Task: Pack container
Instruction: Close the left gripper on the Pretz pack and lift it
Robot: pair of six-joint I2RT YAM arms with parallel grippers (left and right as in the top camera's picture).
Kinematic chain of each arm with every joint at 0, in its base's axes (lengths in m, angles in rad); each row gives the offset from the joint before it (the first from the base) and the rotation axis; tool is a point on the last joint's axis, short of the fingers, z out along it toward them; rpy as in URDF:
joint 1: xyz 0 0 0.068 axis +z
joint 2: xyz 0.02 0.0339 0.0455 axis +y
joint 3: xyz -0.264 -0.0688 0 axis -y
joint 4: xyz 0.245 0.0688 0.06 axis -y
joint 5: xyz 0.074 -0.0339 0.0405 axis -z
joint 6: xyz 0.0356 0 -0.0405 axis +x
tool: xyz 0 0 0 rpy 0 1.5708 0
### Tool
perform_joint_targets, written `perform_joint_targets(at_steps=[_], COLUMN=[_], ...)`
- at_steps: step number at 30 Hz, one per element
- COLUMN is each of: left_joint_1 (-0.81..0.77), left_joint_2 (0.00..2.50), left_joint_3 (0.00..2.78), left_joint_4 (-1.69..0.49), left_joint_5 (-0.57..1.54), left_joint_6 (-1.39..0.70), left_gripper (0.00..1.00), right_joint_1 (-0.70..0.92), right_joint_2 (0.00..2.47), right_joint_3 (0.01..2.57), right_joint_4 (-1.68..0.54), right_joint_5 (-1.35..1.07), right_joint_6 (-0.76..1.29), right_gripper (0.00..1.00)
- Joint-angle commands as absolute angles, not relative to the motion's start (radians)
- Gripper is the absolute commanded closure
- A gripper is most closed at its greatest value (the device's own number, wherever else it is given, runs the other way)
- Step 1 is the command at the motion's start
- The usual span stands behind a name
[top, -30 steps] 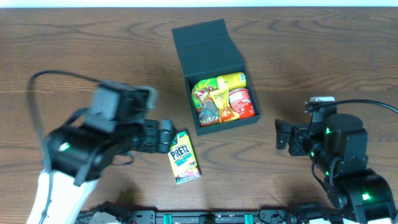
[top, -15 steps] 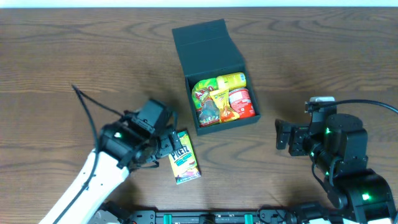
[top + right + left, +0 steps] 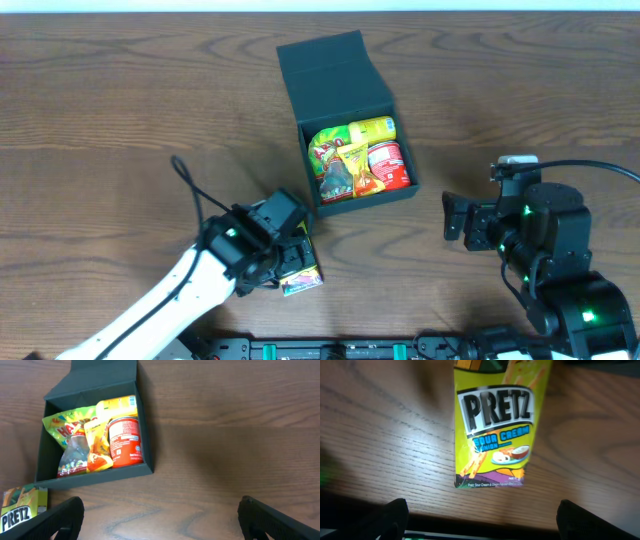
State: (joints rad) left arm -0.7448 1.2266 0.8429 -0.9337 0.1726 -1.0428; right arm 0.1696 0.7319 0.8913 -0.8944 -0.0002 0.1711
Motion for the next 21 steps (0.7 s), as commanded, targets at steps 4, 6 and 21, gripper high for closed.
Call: perform_joint_targets(at_steps=[4,6,21], left_joint_1=[-0.75,-0.756,-0.767], left_joint_2=[1.345,1.364,1.418], left_joint_3=[0.837,0.837,0.837], left_joint_4=[-0.846,-0.791,-0.782], left_joint_5=[0.118,0.12,0.055], left_joint_6=[-1.023,-0.958,-1.01], left_gripper=[0.05,0.05,0.04], right_joint_1=[0.162,0.162,0.162], right_joint_2=[0.732,0.732,0.732], right_joint_3=[0.902,0.902,0.902], right_joint_4=[-0.895,-0.895,-0.895], right_joint_5=[0.003,0.003,0.003], right_joint_6=[0.159,0.159,0.159], right_gripper=[0.01,0.01,0.01])
